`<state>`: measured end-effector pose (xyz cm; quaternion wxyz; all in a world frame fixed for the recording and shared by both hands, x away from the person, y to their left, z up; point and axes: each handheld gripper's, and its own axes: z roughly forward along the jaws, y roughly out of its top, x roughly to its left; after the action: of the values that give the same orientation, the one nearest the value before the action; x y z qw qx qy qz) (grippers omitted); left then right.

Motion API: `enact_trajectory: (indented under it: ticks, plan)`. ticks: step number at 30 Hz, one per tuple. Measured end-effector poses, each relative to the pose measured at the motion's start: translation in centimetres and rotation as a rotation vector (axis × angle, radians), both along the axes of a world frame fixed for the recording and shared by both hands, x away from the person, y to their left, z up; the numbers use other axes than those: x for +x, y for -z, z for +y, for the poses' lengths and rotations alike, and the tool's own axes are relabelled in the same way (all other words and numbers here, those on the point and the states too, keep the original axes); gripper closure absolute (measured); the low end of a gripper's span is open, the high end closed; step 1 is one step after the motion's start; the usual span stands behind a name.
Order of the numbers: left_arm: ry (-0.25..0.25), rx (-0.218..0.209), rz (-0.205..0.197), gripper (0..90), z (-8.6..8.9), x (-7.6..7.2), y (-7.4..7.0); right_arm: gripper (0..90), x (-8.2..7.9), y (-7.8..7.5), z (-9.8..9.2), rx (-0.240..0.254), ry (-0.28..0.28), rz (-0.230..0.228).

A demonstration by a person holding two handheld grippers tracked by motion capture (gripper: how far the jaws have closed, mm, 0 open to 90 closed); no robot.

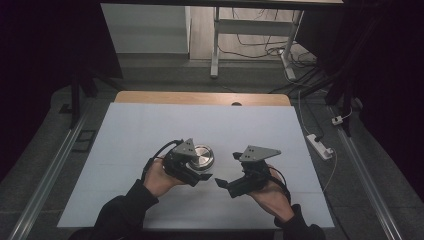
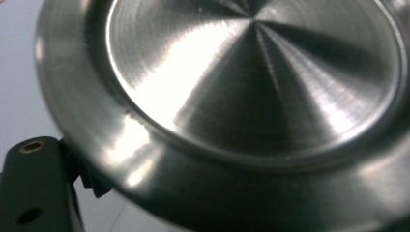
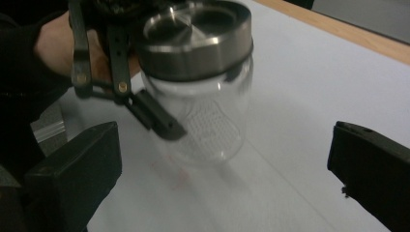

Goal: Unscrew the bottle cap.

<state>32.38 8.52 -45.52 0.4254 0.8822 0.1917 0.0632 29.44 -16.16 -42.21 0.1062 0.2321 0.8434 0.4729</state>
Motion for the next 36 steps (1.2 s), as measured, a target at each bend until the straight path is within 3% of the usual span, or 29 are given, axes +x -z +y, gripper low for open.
enact_trajectory:
  ticks: [9,18,24,27,32,36]
  plan:
    - [0.007,0.003,0.002,15.3,-0.1,0.0,0.1,0.0,1.2,-0.6,2.1,0.01,-0.019,0.0]
    - [0.011,0.007,0.005,15.3,-0.2,0.0,0.3,0.3,2.0,-1.0,4.2,0.005,-0.045,-0.029]
    - [0.024,0.009,0.003,15.3,-0.3,-0.1,0.2,7.3,2.4,-0.8,5.6,-0.009,-0.086,-0.038]
    - [0.031,0.007,0.004,15.4,-0.2,-0.1,0.2,16.4,2.5,-0.7,5.8,-0.007,-0.119,-0.038]
    - [0.063,-0.001,0.014,15.4,-0.2,-0.1,0.2,17.7,2.5,-0.7,5.8,-0.007,-0.144,-0.041]
    - [0.122,-0.006,0.018,15.4,-0.4,-0.3,0.1,18.5,2.8,-0.8,5.6,-0.003,-0.216,-0.023]
